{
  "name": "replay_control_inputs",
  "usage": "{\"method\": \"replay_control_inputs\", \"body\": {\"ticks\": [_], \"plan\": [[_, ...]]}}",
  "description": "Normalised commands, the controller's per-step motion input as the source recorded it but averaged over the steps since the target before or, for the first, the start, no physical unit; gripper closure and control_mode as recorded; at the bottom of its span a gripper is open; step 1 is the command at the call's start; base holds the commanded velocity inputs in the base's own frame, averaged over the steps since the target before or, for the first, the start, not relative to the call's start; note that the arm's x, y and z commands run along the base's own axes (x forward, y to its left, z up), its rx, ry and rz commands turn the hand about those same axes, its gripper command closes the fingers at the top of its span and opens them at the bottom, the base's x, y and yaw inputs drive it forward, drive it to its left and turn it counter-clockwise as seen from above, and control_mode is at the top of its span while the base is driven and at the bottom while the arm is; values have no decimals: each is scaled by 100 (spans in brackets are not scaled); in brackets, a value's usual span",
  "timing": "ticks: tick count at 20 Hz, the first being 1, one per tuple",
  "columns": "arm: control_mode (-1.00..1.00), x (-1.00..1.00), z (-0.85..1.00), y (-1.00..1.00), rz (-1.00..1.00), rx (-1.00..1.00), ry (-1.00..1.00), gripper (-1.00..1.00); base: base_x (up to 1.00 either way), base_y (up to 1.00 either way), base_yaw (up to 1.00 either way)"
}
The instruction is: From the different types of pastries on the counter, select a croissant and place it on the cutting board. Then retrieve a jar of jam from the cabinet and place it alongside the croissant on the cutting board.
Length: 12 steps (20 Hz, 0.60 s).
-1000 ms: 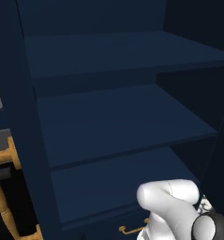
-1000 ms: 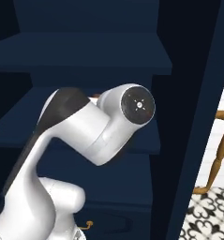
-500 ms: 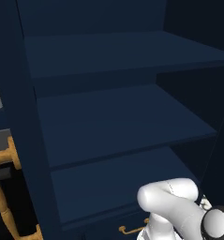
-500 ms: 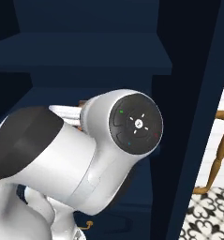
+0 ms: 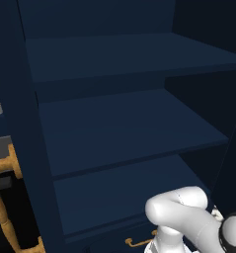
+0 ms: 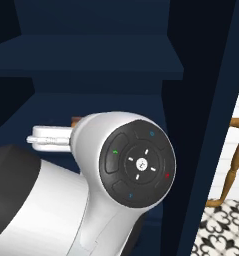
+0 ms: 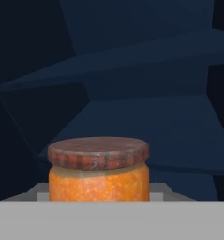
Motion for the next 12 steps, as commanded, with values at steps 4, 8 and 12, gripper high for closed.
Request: {"method": "replay_control_inputs", "body": {"ticks": [4,8,12], "plan": [[-100,0,0,0,0,0,0,100,0,0,0],[-100,0,0,0,0,0,0,100,0,0,0],[-100,0,0,0,0,0,0,100,0,0,0]]}}
